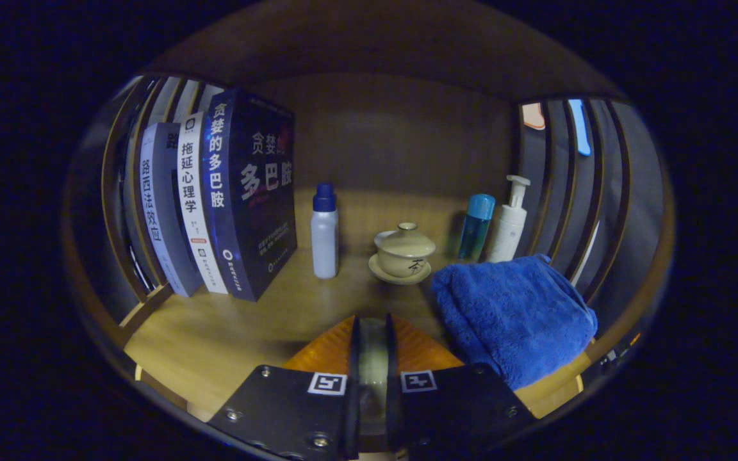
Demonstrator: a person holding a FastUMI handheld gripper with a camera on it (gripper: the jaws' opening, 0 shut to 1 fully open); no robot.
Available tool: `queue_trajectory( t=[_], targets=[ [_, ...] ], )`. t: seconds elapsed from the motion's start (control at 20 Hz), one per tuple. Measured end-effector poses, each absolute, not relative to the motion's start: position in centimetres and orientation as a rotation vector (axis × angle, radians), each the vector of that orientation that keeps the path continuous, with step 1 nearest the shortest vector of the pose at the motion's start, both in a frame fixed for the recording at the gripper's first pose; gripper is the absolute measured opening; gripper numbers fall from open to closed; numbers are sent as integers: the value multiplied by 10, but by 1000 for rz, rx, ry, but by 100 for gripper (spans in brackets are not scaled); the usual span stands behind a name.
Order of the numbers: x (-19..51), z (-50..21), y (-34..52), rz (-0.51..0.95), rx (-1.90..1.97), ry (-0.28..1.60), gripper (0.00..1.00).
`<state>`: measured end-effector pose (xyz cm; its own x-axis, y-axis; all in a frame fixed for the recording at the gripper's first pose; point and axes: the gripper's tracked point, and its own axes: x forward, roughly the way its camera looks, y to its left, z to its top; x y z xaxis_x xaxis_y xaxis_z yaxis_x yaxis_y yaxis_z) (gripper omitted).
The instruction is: Pull open the drawer, take out the items inside it, and place them on the countertop above the cabinet.
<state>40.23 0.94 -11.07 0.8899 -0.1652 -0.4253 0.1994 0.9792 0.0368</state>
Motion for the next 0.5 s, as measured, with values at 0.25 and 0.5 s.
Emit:
queue_trajectory(
  t=[0.25,0.5],
  targets=[
    [390,-102,14,-148,66,376,34],
    [350,-54,18,-119,19,243,59]
  ],
)
